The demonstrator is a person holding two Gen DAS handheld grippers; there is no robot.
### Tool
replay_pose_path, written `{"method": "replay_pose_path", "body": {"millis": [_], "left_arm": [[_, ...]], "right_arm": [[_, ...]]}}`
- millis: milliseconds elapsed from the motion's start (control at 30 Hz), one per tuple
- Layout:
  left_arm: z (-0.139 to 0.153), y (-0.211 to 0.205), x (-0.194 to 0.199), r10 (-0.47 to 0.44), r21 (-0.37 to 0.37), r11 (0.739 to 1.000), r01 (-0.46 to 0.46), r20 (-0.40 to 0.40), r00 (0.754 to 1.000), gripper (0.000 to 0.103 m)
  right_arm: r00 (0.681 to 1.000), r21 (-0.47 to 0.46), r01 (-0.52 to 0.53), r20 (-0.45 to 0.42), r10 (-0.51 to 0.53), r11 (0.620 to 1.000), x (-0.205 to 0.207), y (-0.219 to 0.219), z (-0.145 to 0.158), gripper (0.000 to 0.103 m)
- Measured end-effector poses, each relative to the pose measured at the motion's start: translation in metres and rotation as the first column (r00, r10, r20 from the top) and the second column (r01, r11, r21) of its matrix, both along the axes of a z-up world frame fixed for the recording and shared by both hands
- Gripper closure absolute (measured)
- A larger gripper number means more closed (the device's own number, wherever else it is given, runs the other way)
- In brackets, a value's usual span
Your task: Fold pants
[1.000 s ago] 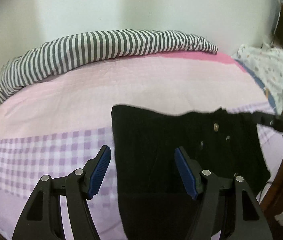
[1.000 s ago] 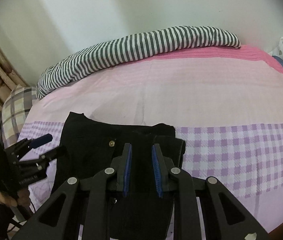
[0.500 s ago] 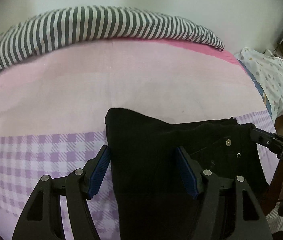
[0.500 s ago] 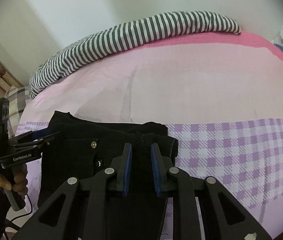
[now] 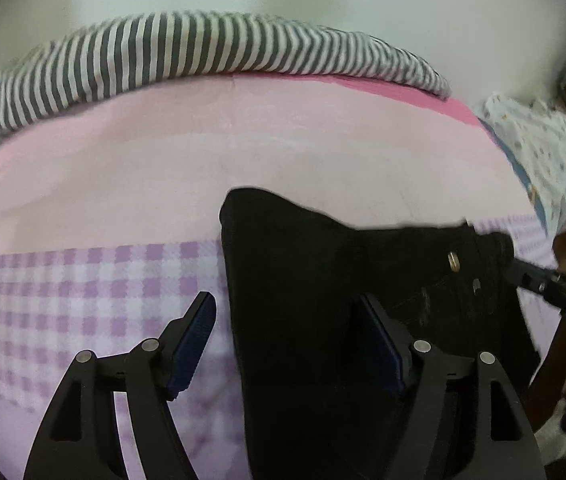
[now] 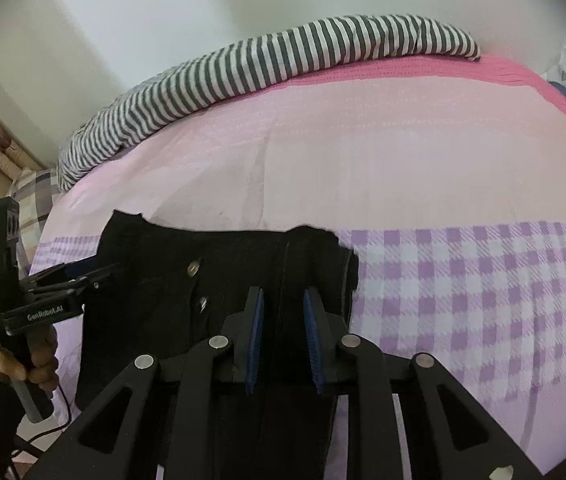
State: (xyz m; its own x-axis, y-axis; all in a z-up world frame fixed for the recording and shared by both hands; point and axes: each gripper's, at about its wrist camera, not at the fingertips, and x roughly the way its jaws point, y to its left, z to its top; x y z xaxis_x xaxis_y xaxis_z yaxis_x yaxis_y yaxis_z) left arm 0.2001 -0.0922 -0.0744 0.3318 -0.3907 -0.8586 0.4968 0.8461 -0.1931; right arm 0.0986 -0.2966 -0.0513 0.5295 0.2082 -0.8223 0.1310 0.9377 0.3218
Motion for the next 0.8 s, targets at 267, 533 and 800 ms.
{"method": "replay_pose_path", "body": {"millis": [267, 533, 800], "left_arm": [[0.009, 0.023, -0.065, -0.068, 0.035, 0.997, 0.067, 0.023, 0.997, 0.03], [-0.011, 0.03, -0.099, -0.075, 0.048, 0.996, 0.077, -0.054, 0.996, 0.03], [-0.018, 0.031, -0.099, -0.039, 0.034, 0.999, 0.042, -0.079, 0.996, 0.029]], "right_arm": [[0.999, 0.008, -0.021, -0.028, 0.021, 1.0, -0.049, 0.014, 0.0, 0.08], [0.998, 0.03, -0.017, -0.066, 0.019, 0.999, -0.072, 0.015, -0.012, 0.08], [0.997, 0.045, -0.025, -0.076, 0.029, 0.999, -0.067, 0.013, -0.016, 0.079]]}}
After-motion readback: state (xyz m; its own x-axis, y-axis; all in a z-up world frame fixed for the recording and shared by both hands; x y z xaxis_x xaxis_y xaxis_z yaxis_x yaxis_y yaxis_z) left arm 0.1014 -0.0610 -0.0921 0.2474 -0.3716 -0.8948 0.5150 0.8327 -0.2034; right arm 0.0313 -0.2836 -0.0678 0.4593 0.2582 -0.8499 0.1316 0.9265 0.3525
